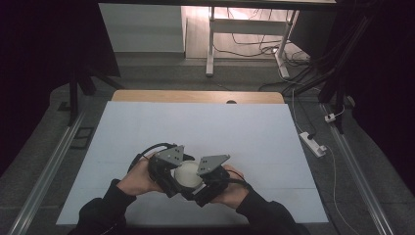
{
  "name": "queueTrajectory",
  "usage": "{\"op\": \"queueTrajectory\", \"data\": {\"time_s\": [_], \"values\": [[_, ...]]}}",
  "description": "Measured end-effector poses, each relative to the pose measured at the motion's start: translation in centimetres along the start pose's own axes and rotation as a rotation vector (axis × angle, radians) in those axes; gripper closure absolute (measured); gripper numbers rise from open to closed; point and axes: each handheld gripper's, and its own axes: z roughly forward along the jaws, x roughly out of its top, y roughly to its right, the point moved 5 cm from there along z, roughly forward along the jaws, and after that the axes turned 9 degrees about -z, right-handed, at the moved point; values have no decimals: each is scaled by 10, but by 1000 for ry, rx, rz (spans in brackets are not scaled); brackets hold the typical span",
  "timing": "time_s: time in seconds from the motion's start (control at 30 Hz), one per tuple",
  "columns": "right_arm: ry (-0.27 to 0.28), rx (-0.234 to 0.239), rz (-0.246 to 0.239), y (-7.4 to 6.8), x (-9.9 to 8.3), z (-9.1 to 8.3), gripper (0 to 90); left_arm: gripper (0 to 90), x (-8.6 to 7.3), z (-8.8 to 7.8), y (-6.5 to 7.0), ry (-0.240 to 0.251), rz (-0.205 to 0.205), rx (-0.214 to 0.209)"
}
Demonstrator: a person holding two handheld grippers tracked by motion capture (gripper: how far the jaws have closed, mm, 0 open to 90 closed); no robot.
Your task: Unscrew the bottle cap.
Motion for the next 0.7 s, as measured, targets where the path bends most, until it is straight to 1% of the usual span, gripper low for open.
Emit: {"op": "queueTrajectory", "data": {"time_s": [0.1, 0.2, 0.23, 0.27, 0.3, 0.33, 0.37, 0.4, 0.43, 0.47, 0.5, 0.53, 0.57, 0.6, 0.63, 0.67, 0.7], "values": [[-1, -4, -6, 0, 0, 0, 67, 71, 0, 0, 0, 5, 3, 9], [-12, -25, 1, 3, -2, 0, 67, 73, 1, 3, -3, 8, -44, 50], [-19, -35, 11, 4, -2, 0, 67, 73, 1, 4, -4, 9, -63, 59], [-21, -45, 16, 5, -3, 0, 67, 73, 1, 4, -4, 9, -63, 59], [-25, -54, 24, 7, -3, 1, 67, 74, 2, 6, -6, 13, -94, 87], [-25, -54, 24, 7, -3, 1, 67, 74, 2, 6, -6, 13, -94, 87], [-36, -77, 36, 10, -5, 1, 67, 74, 4, 8, -7, 13, -129, 121], [-39, -86, 41, 11, -6, 1, 67, 74, 4, 8, -7, 13, -129, 121], [-42, -95, 45, 12, -6, 0, 67, 74, 5, 10, -8, 7, -154, 155], [-46, -104, 51, 13, -7, 0, 67, 74, 5, 10, -8, 7, -154, 155], [-50, -113, 57, 14, -7, 0, 67, 74, 8, 13, -8, 6, -188, 195], [-54, -125, 62, 15, -8, 0, 67, 74, 8, 13, -8, 6, -188, 195], [-58, -131, 66, 16, -9, 0, 67, 75, 9, 15, -7, 8, -217, 233], [-60, -137, 67, 17, -9, 0, 67, 75, 9, 15, -7, 8, -217, 233], [-62, -145, 76, 18, -10, 0, 67, 75, 11, 17, -7, 8, -238, 262], [-65, -151, 80, 19, -10, 0, 67, 75, 11, 17, -7, 8, -238, 262], [-64, -154, 86, 19, -10, 0, 67, 75, 11, 18, -7, 12, -246, 273]]}}
